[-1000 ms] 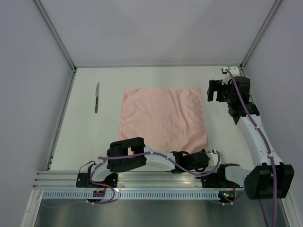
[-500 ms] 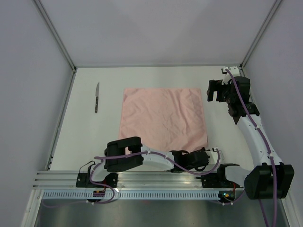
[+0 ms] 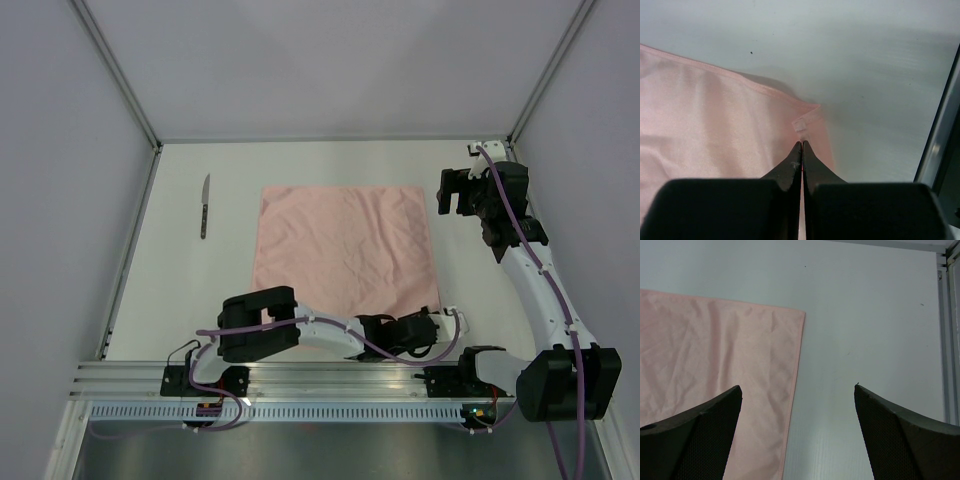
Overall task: Fold the napkin, place the utensils inside, and roll it up
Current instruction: Fold the napkin
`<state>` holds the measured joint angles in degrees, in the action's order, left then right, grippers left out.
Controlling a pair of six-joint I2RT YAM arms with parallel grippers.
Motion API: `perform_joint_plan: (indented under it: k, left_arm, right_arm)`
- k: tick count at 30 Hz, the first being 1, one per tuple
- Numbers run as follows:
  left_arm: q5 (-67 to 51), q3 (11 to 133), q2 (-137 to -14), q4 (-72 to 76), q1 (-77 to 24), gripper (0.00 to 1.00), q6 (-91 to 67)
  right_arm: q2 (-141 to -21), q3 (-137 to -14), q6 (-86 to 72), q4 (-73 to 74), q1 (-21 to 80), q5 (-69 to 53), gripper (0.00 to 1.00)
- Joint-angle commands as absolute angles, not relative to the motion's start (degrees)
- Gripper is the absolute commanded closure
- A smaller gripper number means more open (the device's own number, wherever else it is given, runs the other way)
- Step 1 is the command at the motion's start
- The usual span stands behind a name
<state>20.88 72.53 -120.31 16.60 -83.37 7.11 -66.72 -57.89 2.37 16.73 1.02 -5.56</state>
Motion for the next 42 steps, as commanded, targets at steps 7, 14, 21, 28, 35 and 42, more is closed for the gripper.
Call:
perform_joint_plan:
  k: [7,14,21,28,35,42]
  left_arm:
    - [16.7,71.1,-115.4,17.9,-81.7,0.98,4.8]
    - [13.6,70.5,-114.7,18.5,-81.7,0.98,3.5]
    - [6.9,72.0,-115.7,16.6,-82.4,0.61,3.3]
    - [10.5,73.2,-118.6,18.5,-83.7,0.42,3.3]
    - [13.4,75.7,-121.5,20.4,-84.5,0.41,2.7]
    - [13.2,77.3,-123.8,20.3,-84.8,0.39,2.4]
  right_arm:
    - [-66.5,-58.1,2.6,15.9,1.2,-5.5,0.02]
    - [-66.7,-58.1,2.7,15.9,1.2,-5.4,0.02]
    - [-66.6,-58.1,2.7,15.9,1.1,-5.4,0.02]
    - [-66.6,-58.1,2.6,15.9,1.2,-5.4,0.02]
    - [-66.6,-58.1,2.6,15.9,1.2,-5.5,0.02]
    - [-66.5,-58.1,2.6,15.9,1.2,-5.5,0.02]
